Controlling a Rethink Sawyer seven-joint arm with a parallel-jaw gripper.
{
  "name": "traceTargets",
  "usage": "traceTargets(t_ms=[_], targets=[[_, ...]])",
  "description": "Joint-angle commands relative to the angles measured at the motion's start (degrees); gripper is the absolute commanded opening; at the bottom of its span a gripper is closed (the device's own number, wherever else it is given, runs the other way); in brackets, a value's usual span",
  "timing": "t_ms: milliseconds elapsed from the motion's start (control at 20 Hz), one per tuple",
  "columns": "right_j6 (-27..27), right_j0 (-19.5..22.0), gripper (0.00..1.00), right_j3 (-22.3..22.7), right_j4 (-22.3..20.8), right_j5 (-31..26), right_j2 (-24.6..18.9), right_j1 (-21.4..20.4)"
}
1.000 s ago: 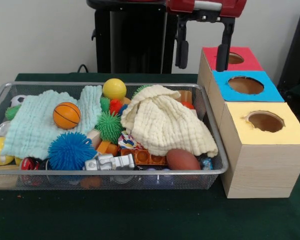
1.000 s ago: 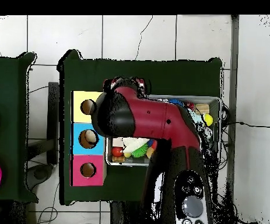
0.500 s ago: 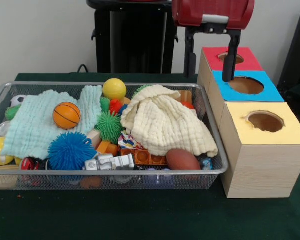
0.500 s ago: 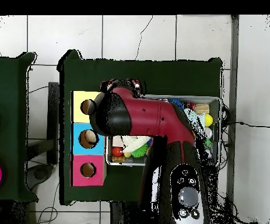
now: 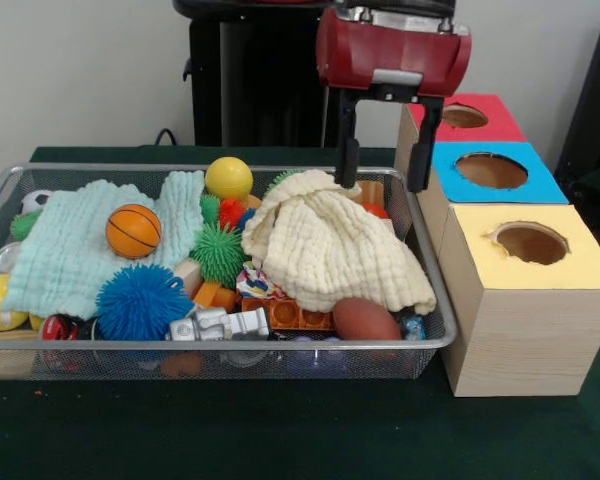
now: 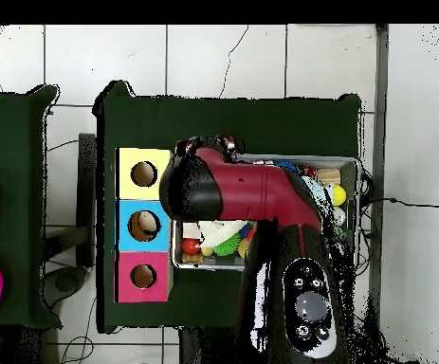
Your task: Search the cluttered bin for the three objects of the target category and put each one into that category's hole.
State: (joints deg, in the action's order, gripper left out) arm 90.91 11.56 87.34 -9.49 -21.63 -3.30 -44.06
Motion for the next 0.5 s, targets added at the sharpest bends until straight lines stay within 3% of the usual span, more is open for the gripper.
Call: traceTargets(t_ms=[50, 500], targets=[[-0.8, 3.7, 1.00, 4.6, -5.7, 3.4, -5.8, 4.8], [3.2, 4.5, 1.00, 6.4, -6.5, 5.2, -5.8, 9.5]])
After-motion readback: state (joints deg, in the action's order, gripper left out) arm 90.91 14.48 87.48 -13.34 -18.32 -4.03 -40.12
